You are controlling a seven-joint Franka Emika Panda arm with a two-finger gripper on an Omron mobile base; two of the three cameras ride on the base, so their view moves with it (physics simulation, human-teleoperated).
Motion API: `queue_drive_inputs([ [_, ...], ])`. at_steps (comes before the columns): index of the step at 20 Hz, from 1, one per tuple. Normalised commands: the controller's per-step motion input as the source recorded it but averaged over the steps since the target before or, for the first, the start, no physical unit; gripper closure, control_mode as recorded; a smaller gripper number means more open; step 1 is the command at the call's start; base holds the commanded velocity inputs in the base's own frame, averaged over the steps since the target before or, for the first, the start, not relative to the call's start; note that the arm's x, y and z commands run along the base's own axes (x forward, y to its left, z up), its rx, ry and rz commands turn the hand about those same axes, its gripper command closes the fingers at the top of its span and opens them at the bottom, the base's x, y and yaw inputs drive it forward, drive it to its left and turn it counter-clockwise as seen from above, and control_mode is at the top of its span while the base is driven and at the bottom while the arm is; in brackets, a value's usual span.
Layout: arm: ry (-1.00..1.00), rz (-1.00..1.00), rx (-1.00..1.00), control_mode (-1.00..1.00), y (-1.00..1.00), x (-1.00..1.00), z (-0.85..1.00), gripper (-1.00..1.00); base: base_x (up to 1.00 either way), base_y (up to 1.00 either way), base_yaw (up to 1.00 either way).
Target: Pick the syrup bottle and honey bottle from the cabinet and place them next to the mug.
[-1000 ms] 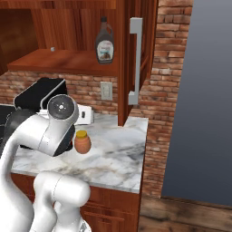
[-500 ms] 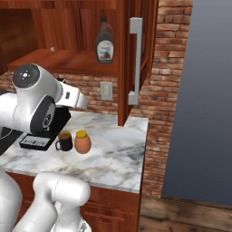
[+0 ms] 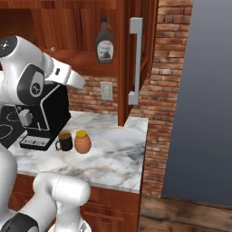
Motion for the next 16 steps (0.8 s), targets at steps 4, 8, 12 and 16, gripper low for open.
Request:
queue_drive_inputs([
  [4,-0.04,-0.02,0.03,-1.0,-0.16,0.03,0.39,-1.0,0.0,0.0,0.0],
  [8,-0.05,0.03,0.07,-1.0,-0.13,0.0,0.15,-1.0,0.0,0.0,0.0],
  [12,-0.01,0.12,0.06,-1.0,-0.13,0.04,0.24,-1.0,0.0,0.0,0.0],
  [16,0.0,0.14,0.03,-1.0,-0.1,0.22,0.13,-1.0,0.0,0.0,0.0],
])
